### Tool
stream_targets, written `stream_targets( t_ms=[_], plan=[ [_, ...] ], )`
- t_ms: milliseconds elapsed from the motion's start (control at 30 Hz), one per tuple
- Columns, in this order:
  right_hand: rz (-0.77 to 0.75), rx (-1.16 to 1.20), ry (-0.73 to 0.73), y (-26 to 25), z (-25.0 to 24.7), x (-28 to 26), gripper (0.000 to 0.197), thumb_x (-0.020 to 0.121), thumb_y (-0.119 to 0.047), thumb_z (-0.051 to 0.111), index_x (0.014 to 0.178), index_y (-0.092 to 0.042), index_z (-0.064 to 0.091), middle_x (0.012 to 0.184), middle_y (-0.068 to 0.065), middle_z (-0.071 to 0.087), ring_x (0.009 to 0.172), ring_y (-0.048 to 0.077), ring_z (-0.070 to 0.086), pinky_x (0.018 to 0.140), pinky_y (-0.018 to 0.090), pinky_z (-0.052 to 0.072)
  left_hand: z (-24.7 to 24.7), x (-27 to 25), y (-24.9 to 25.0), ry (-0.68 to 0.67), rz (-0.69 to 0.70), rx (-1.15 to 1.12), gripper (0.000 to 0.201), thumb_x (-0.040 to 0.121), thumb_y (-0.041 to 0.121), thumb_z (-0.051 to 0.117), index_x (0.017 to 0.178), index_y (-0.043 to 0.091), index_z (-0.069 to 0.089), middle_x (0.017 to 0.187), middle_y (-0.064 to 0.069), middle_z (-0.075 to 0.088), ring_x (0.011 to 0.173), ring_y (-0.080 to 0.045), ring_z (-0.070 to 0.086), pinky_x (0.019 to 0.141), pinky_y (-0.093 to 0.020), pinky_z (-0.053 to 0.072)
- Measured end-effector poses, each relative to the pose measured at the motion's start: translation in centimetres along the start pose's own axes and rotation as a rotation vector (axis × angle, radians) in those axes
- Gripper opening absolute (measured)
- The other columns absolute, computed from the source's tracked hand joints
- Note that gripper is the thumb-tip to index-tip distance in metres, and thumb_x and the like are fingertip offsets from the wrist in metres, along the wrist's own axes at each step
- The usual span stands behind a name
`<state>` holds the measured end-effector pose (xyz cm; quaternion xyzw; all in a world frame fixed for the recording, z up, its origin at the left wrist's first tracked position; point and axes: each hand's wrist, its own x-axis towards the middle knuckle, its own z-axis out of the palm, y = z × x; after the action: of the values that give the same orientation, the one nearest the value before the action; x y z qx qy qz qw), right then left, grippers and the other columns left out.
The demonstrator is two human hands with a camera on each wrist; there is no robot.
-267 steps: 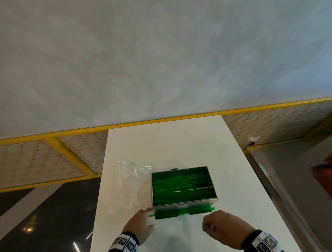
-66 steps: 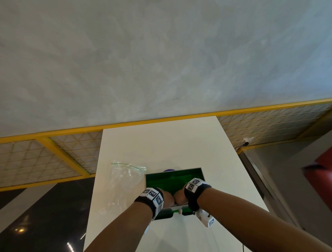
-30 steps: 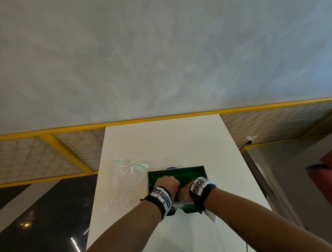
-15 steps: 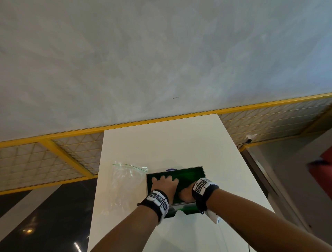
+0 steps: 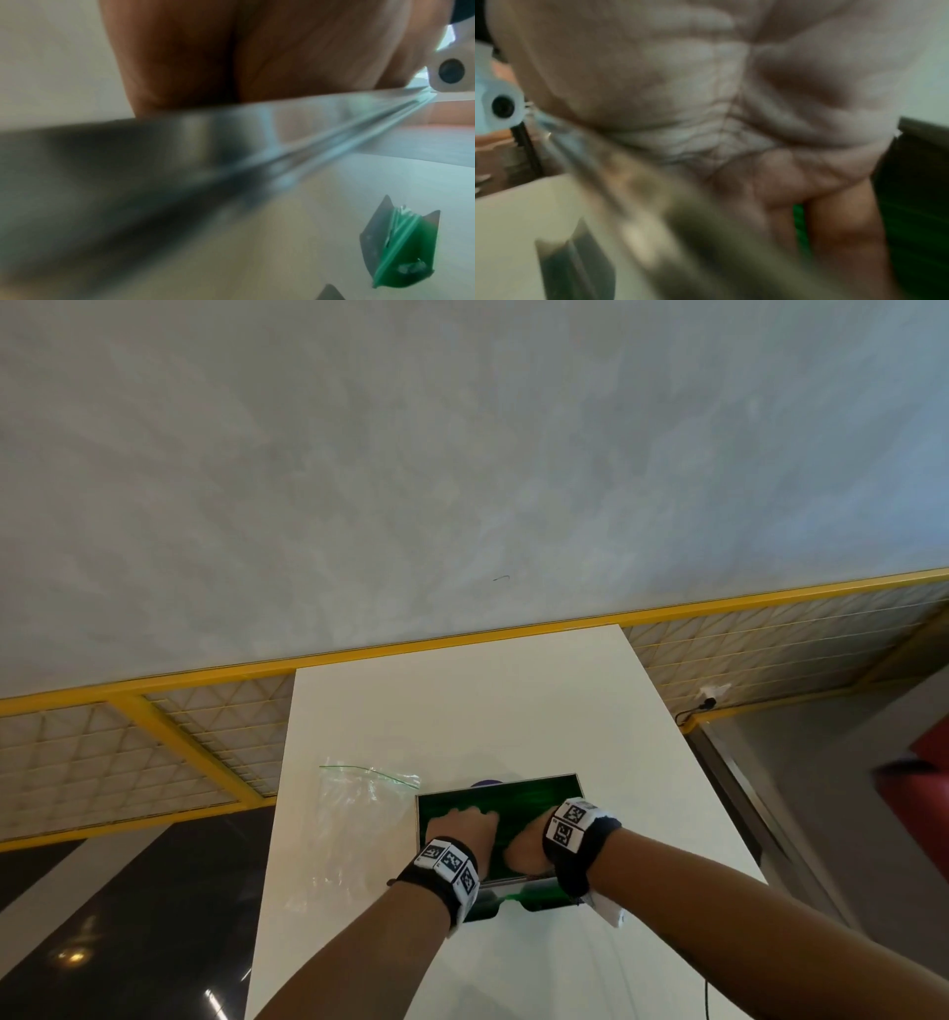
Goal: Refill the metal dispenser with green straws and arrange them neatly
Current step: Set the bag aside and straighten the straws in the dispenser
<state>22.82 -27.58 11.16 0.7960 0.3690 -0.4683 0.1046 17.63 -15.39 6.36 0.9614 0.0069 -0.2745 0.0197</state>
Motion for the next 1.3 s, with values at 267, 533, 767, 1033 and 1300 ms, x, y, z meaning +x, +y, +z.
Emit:
stream_targets(
  t_ms=[267,533,767,1033,1300],
  plan=[
    [-0.006,0.418,0.204,6.1,-1.3,-6.8,0.030,0.096,-0.024,0.050,0.098,-0.002,0.071,0.091,0.007,0.075,0.073,0.014,0.062,0.073,0.034,0.052,0.6,-0.1,-1.2,-0.002,0.037,-0.123,0.051,0.089,0.033,0.074,0.132,0.020,0.050,0.130,-0.006,0.053,0.122,-0.032,0.052,0.102,-0.054,0.045],
    [0.386,0.910,0.341,11.4,14.3,-3.4,0.030,0.083,-0.035,0.071,0.095,-0.008,0.073,0.083,0.007,0.076,0.062,0.012,0.064,0.064,0.028,0.060,0.0,0.1,0.1,-0.042,0.060,-0.185,0.037,0.091,0.043,0.068,0.119,0.021,0.057,0.117,-0.002,0.059,0.104,-0.025,0.061,0.090,-0.042,0.054],
    [0.360,1.405,0.469,9.7,17.6,2.7,0.018,0.078,-0.026,0.084,0.078,-0.010,0.077,0.070,0.005,0.069,0.064,0.017,0.062,0.058,0.025,0.053,0.3,-0.1,1.3,-0.026,0.043,-0.250,0.032,0.096,0.046,0.059,0.119,0.023,0.058,0.118,0.000,0.058,0.101,-0.021,0.058,0.086,-0.037,0.050],
    [0.453,1.526,0.503,10.6,17.6,4.8,0.024,0.076,-0.009,0.085,0.054,-0.010,0.076,0.058,0.012,0.070,0.053,0.023,0.064,0.056,0.026,0.053,0.4,-0.8,0.4,-0.051,-0.002,-0.248,0.029,0.098,0.045,0.054,0.116,0.023,0.058,0.112,0.000,0.059,0.097,-0.021,0.060,0.082,-0.037,0.051],
    [0.464,1.574,0.506,11.3,18.4,5.3,0.017,0.078,-0.003,0.081,0.062,-0.003,0.078,0.069,0.022,0.074,0.064,0.030,0.071,0.071,0.041,0.064,0.2,-1.0,0.0,-0.061,0.003,-0.263,0.029,0.097,0.044,0.056,0.116,0.022,0.058,0.110,0.001,0.060,0.095,-0.022,0.061,0.080,-0.035,0.052]
  ],
)
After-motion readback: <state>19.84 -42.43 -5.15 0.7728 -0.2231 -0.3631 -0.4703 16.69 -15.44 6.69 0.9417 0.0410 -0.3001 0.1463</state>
